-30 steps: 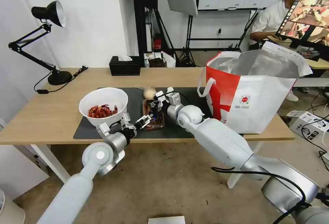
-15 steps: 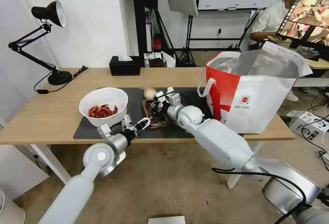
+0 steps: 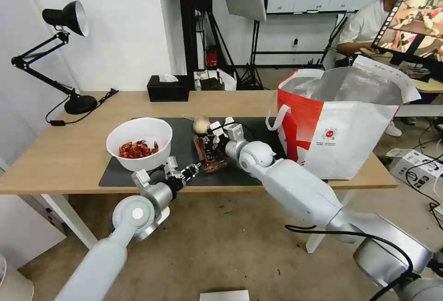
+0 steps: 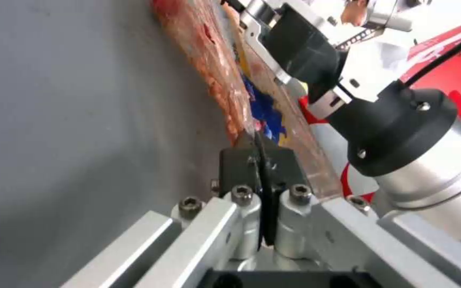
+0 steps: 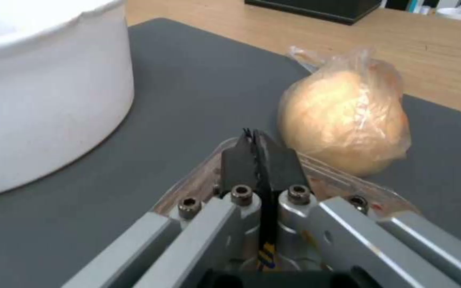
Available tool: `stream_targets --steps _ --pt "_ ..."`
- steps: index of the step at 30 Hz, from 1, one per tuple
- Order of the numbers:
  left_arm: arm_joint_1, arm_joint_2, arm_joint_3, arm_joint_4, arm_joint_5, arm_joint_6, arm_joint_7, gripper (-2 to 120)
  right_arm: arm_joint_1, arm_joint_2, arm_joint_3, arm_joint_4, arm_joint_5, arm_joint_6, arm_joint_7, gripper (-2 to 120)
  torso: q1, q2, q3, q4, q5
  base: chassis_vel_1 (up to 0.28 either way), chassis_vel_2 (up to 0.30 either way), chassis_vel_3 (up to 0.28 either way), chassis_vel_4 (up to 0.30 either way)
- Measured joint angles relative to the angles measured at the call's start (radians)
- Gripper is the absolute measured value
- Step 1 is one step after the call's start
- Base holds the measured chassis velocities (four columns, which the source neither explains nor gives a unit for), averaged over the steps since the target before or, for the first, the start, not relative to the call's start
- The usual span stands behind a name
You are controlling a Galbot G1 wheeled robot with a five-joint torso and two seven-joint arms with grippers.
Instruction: Pick up the trash from the table and place it into the takeout bag.
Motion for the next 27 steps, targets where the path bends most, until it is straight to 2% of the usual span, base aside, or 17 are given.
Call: stream_targets --steps 7,11,16,19,21,26,27 --pt "0.002 0.005 -0.005 -0.010 0.000 0.000 0.001 0 -0.010 -0.002 0.044 0.028 0.019 -0.001 0.014 0 0.000 0.000 0.000 0.0000 0.0000 0.000 0.000 0.000 0.000" --pt "0.008 0.010 -0.012 -0.026 0.000 -0.001 0.002 0 -0.028 -0.021 0.089 0.092 0.042 0.004 0.034 0 0.000 0.000 0.000 0.0001 0.0000 0.000 0.000 0.000 0.000" --pt "0.015 0.017 -0.024 -0.046 0.000 -0.004 0.002 0 -0.061 -0.059 0.133 0.198 0.070 0.062 0.129 0 0.000 0.000 0.000 0.0000 0.0002 0.000 0.000 0.000 0.000" --pt "0.018 0.019 -0.029 -0.058 0.000 -0.006 0.002 0 -0.084 -0.079 0.158 0.250 0.074 0.092 0.174 7 0.000 0.000 0.000 0.0000 0.0001 0.000 0.000 0.000 0.000" --pt "0.019 0.020 -0.035 -0.069 0.000 -0.009 0.001 0 -0.112 -0.105 0.181 0.307 0.074 0.113 0.222 18 0.000 0.000 0.000 -0.0001 0.0002 0.000 0.000 0.000 0.000" --pt "0.021 0.027 -0.047 -0.082 0.000 -0.015 0.000 0 -0.157 -0.150 0.210 0.390 0.061 0.117 0.259 30 0.000 0.000 0.000 0.0001 0.0000 0.000 0.000 0.000 0.000" --pt "0.021 0.034 -0.056 -0.089 0.000 -0.018 -0.001 0 -0.186 -0.174 0.225 0.428 0.052 0.118 0.272 38 0.000 0.000 0.000 0.0000 0.0001 0.000 0.000 0.000 0.000"
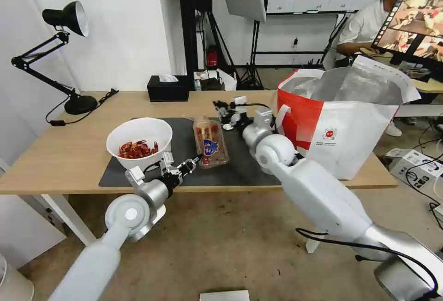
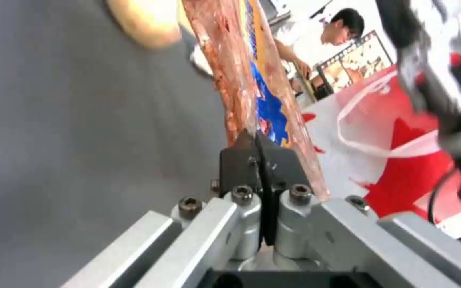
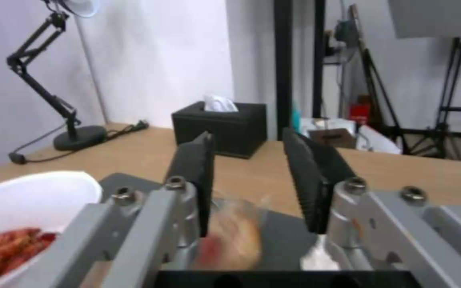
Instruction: Pick up the trash from the table and place it into the takeout bag.
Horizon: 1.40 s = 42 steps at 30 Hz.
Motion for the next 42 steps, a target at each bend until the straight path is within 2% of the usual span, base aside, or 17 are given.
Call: stream_targets --steps 2,4,6,7,9,14,15,18,23,26,31,35,39,42 --pt "-0.002 0.016 -0.014 -0.012 -0.003 -0.004 -0.001 0 -0.065 -0.042 0.041 0.066 -0.012 0.000 0.009 46 0.000 0.000 0.000 0.0000 0.0001 0.000 0.000 0.000 0.000" --pt "-0.003 0.024 -0.020 -0.015 -0.003 -0.007 -0.002 0 -0.096 -0.058 0.062 0.090 -0.018 0.002 0.010 49 0.000 0.000 0.000 -0.0001 0.0001 0.000 0.000 0.000 0.000" --pt "-0.009 0.040 -0.034 -0.024 -0.007 -0.013 -0.004 0 -0.177 -0.092 0.108 0.139 -0.036 0.016 0.007 61 0.000 0.000 0.000 -0.0001 -0.0001 0.000 0.000 0.000 0.000" --pt "-0.009 0.040 -0.034 -0.024 -0.007 -0.013 -0.004 0 -0.177 -0.092 0.108 0.139 -0.036 0.016 0.007 61 0.000 0.000 0.000 -0.0001 -0.0001 0.000 0.000 0.000 0.000" --pt "-0.024 0.061 -0.051 -0.036 -0.015 -0.020 -0.009 0 -0.306 -0.124 0.177 0.189 -0.080 0.044 -0.016 71 0.000 0.000 0.000 -0.0002 0.0001 0.000 0.000 0.000 0.000" --pt "-0.056 0.095 -0.062 -0.052 -0.023 -0.029 -0.014 0 -0.494 -0.133 0.293 0.277 -0.138 0.075 -0.050 89 0.000 0.000 0.000 0.0001 -0.0001 0.000 0.000 0.000 0.000" --pt "-0.056 0.095 -0.062 -0.052 -0.023 -0.029 -0.014 0 -0.494 -0.133 0.293 0.277 -0.138 0.075 -0.050 89 0.000 0.000 0.000 0.0001 -0.0001 0.000 0.000 0.000 0.000" --pt "-0.084 0.116 -0.062 -0.061 -0.023 -0.039 -0.019 0 -0.642 -0.128 0.370 0.343 -0.185 0.100 -0.077 99 0.000 0.000 0.000 -0.0001 0.0000 0.000 0.000 0.000 0.000" --pt "-0.114 0.130 -0.055 -0.069 -0.022 -0.047 -0.022 0 -0.767 -0.119 0.432 0.412 -0.231 0.116 -0.104 100 0.000 0.000 0.000 -0.0001 -0.0002 0.000 0.000 0.000 0.000" --pt "-0.155 0.147 -0.039 -0.081 -0.022 -0.054 -0.027 0 -0.901 -0.093 0.495 0.488 -0.290 0.141 -0.136 100 0.000 0.000 0.000 0.0000 -0.0003 0.000 0.000 0.000 0.000" --pt "-0.210 0.157 -0.026 -0.094 -0.020 -0.068 -0.031 0 -1.038 -0.042 0.550 0.521 -0.401 0.225 -0.165 100 0.000 0.000 0.000 -0.0001 0.0000 0.000 0.000 0.000 0.000" --pt "-0.232 0.159 -0.013 -0.097 -0.015 -0.075 -0.035 0 -1.085 -0.020 0.568 0.529 -0.441 0.258 -0.166 100 0.000 0.000 0.000 0.0000 -0.0001 0.000 0.000 0.000 0.000" --pt "-0.290 0.148 0.028 -0.092 0.003 -0.095 -0.043 0 -1.169 0.018 0.610 0.539 -0.511 0.318 -0.161 100 0.000 0.000 0.000 0.0001 -0.0001 0.000 0.000 0.000 0.000" --pt "-0.378 0.130 0.092 -0.070 0.025 -0.118 -0.043 0 -1.229 0.050 0.646 0.541 -0.555 0.357 -0.145 100 0.000 0.000 0.000 0.0000 -0.0001 0.000 0.000 0.000 0.000"
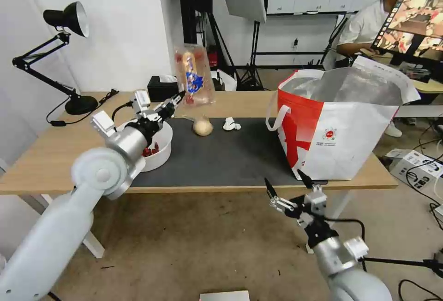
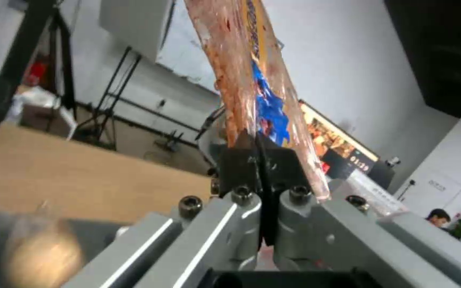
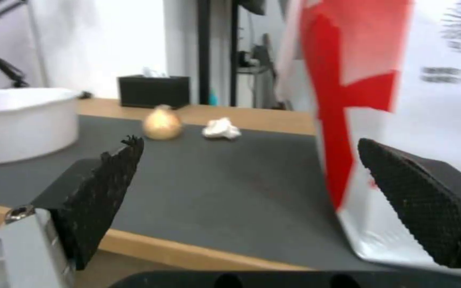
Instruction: Pick up the trash from the table and place it into the takeout bag.
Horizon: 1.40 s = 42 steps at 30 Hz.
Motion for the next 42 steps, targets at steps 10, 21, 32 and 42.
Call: stream_targets --steps 10,21,32,42 --pt "-0.233 -0.108 0.172 0.087 0.007 -0.003 -0.031 0 -0.082 0.073 0.039 0.015 -0.059 0.042 0.010 100 0.000 0.000 0.000 0.0000 0.0001 0.000 0.000 0.000 0.000" --pt "-0.405 -0.287 0.394 0.254 0.087 -0.050 -0.080 0 -0.144 0.153 0.019 -0.008 -0.135 0.083 0.006 100 0.000 0.000 0.000 -0.0002 0.0002 0.000 0.000 0.000 0.000" --pt "-0.457 -0.416 0.510 0.387 0.189 -0.068 -0.103 0 -0.175 0.174 0.023 -0.008 -0.157 0.101 0.005 100 0.000 0.000 0.000 -0.0001 0.0001 0.000 0.000 0.000 0.000" --pt "-0.481 -0.455 0.579 0.440 0.263 -0.063 -0.095 0 -0.180 0.175 0.029 -0.006 -0.157 0.103 0.005 100 0.000 0.000 0.000 0.0001 0.0000 0.000 0.000 0.000 0.000"
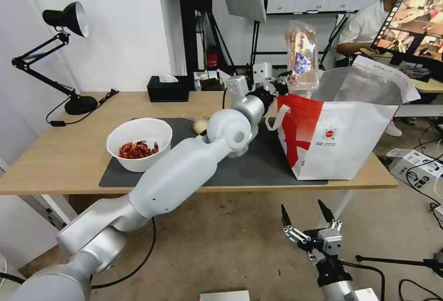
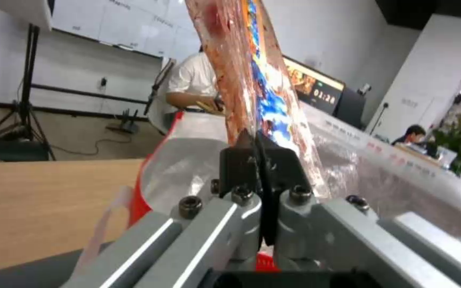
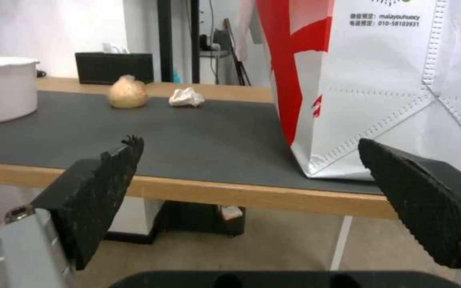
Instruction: Pick up the trash from the table and place it into the takeout bag.
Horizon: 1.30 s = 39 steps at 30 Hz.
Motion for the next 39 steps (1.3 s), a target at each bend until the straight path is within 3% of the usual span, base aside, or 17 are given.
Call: stream_targets --steps 20,28,30,34,39 --pt "0.014 0.005 0.035 -0.027 -0.002 0.003 0.043 0 0.022 -0.004 -0.005 -0.024 0.005 -0.005 0.001 100 0.000 0.000 0.000 -0.0001 -0.0001 0.000 0.000 0.000 0.000" --pt "0.016 0.011 0.040 -0.042 -0.029 0.012 0.046 25 0.027 -0.003 -0.006 -0.033 0.005 -0.006 0.001 100 0.000 0.000 0.000 0.0000 -0.0001 0.000 0.000 0.000 0.000" --pt "0.018 0.011 0.036 -0.046 -0.038 0.018 0.045 38 0.026 -0.002 -0.006 -0.034 0.005 -0.006 0.002 100 0.000 0.000 0.000 -0.0001 -0.0001 0.000 0.000 0.000 0.000" --pt "0.023 0.017 0.025 -0.058 -0.047 0.019 0.041 49 0.026 -0.002 -0.006 -0.037 0.005 -0.007 0.002 100 0.000 0.000 0.000 -0.0002 -0.0001 0.000 0.000 0.000 0.000" --pt "0.042 0.052 0.006 -0.096 -0.058 0.019 0.039 67 0.027 -0.002 -0.008 -0.037 0.005 -0.007 0.002 100 0.000 0.000 0.000 -0.0001 -0.0002 0.000 0.000 0.000 0.000"
